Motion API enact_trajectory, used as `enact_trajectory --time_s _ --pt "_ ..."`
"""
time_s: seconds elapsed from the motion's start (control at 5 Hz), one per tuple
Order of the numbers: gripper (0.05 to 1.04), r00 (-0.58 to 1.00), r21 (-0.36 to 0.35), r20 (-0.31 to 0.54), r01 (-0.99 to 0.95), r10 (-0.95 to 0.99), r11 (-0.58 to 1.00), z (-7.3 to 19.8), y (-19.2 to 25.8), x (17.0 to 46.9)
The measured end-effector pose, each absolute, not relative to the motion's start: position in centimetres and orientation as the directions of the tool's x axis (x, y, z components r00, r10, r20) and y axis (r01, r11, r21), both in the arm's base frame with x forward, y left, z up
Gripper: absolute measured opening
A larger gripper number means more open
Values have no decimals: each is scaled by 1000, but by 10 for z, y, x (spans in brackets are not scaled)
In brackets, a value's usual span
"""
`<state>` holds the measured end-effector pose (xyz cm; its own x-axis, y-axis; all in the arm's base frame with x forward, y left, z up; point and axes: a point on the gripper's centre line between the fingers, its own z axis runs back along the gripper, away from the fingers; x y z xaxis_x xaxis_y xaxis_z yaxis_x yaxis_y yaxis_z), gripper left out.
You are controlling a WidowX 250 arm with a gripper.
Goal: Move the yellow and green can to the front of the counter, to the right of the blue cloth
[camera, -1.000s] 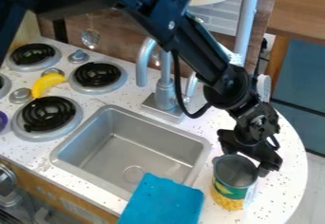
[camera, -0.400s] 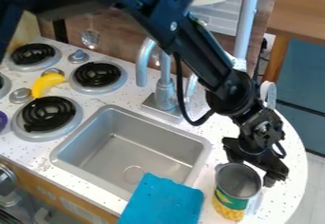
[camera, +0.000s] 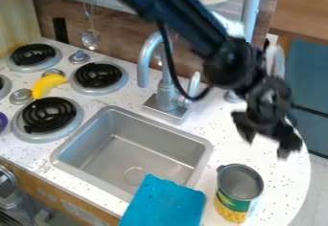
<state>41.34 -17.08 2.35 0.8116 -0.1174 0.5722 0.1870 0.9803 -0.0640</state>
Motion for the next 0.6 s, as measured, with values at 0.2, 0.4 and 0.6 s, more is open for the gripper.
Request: enact_trajectory --time_s 0.2,0.4,0.6 --pt "1000 836 -149 548 120 -19 981 42 -152 415" --pt "1000 912 -172 407 127 -47 977 46 -154 388" --pt "1000 956 -147 291 71 -26 987 74 -143 362"
